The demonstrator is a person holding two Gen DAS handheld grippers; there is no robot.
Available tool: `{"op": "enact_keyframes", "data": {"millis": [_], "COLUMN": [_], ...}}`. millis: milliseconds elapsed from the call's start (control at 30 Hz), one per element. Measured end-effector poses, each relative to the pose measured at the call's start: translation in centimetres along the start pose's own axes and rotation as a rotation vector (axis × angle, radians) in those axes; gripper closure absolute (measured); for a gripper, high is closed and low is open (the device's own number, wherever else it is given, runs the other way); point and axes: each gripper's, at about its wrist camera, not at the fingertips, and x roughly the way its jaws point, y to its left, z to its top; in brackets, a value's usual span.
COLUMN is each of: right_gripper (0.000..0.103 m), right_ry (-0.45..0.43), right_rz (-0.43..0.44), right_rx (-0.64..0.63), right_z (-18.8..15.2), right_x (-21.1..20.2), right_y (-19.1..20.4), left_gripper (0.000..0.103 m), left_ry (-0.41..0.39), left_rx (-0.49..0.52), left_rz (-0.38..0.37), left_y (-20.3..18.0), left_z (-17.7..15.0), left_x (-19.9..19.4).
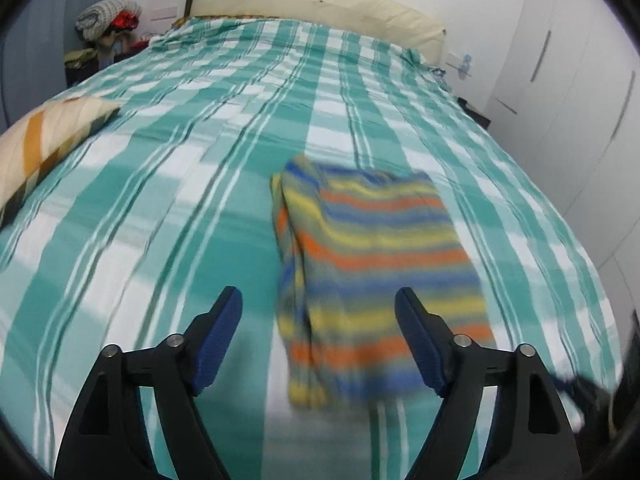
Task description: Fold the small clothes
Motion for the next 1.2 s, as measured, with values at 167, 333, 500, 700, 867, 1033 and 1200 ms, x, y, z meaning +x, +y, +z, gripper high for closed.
{"op": "enact_keyframes", "data": {"millis": [167,333,500,700,867,1033,1200], "right_gripper": [0.032,0.032,0.032,0.032,0.032,0.019,0.030], "right_ry": [-0.004,0.022,-0.044,0.025,0.087,-0.012,0.128], "right_rz": [0.024,0.047,0.095,0.226,0.262,0.323,0.566], "right_rx": [-0.010,-0.040,-0.103,-0.146,-0.098,0.091,0.369], "right_z": [-0.3,-0.3,3.4,5.8,6.0,10.3,12.6], "right_x": [0.3,0.9,0.1,4.6,5.0,5.0,13.6], "right_y": [1.0,0.9,2.1,4.4,3.1,-2.4,-6.4], "left_gripper": [0.040,0.042,0.024,0.044,0.018,0.008,0.010], "left_ry": [0.182,0.172,0.144,0.260,0.195,0.255,0.251], "left_rx": [-0.099,-0.111,-0.110,0.057,-0.015,-0.058,-0.064], "left_rz": [0.032,0.001,-0.113,-0.001,-0.114,-0.239,-0.229], "left_y": [4.6,6.2,5.3,3.2,5.3,5.4,4.5], "left_z": [-0.1,-0.5,-1.4,-3.9,-1.2,2.0,2.3], "left_x": [6.5,4.4,1.2,3.8,1.0,6.1,10.4]}}
